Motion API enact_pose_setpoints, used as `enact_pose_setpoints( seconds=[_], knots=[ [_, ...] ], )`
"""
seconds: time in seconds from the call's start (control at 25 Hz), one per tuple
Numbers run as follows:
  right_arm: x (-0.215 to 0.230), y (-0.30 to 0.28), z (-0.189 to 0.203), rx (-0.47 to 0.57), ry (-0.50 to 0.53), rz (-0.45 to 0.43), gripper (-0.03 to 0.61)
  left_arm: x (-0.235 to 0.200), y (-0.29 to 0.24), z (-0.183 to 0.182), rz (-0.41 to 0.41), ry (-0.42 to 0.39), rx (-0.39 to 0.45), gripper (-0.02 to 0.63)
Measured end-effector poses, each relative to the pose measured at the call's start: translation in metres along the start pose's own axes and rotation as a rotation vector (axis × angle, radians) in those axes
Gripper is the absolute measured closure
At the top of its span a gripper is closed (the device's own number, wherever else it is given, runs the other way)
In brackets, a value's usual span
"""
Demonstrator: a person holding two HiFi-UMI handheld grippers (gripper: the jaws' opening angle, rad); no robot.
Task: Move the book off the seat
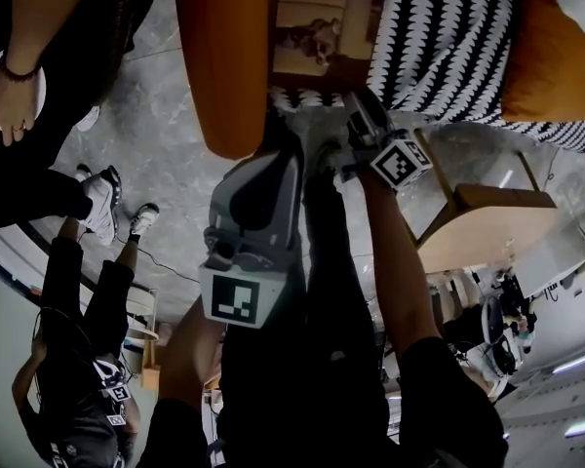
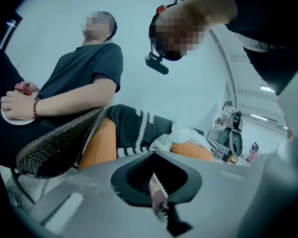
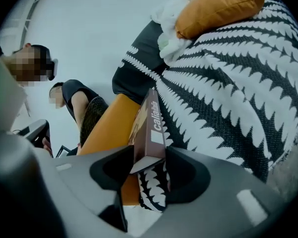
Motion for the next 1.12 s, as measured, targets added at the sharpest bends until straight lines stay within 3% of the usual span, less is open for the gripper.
enact_pose_setpoints(
  seconds=[0.08,0.16,0.44,0.68,0.92,1.12],
  knots=[
    [-0.009,-0.01,-0.005,0.008,0.005,-0.033,0.37,-0.003,0.0,-0.001,0.002,0.002,0.004,0.607],
    [-0.012,-0.018,-0.01,0.028,-0.005,-0.032,0.399,-0.007,0.001,-0.002,0.001,0.004,0.008,0.607],
    [-0.015,-0.019,-0.018,0.046,0.002,-0.024,0.41,-0.016,0.007,0.002,-0.014,0.004,0.017,0.607],
    [-0.029,-0.014,-0.027,0.049,0.078,0.025,0.413,-0.016,0.007,-0.008,-0.019,-0.001,0.024,0.607],
    [-0.038,-0.006,-0.026,0.051,0.228,0.093,0.413,-0.011,0.009,0.006,-0.015,-0.008,0.045,0.607],
    [-0.06,0.006,-0.032,0.051,0.312,0.125,0.414,-0.007,0.008,-0.006,-0.022,-0.006,0.026,0.607]
  ],
)
Point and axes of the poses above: the fingertips, and each gripper's own axes: y backward along the fingers, x to its right, z out of its underside, the point moved 6 cm from there along y, backward along the fingers, and after that the axes turned 5 degrees about z, right-handed, at the moved point
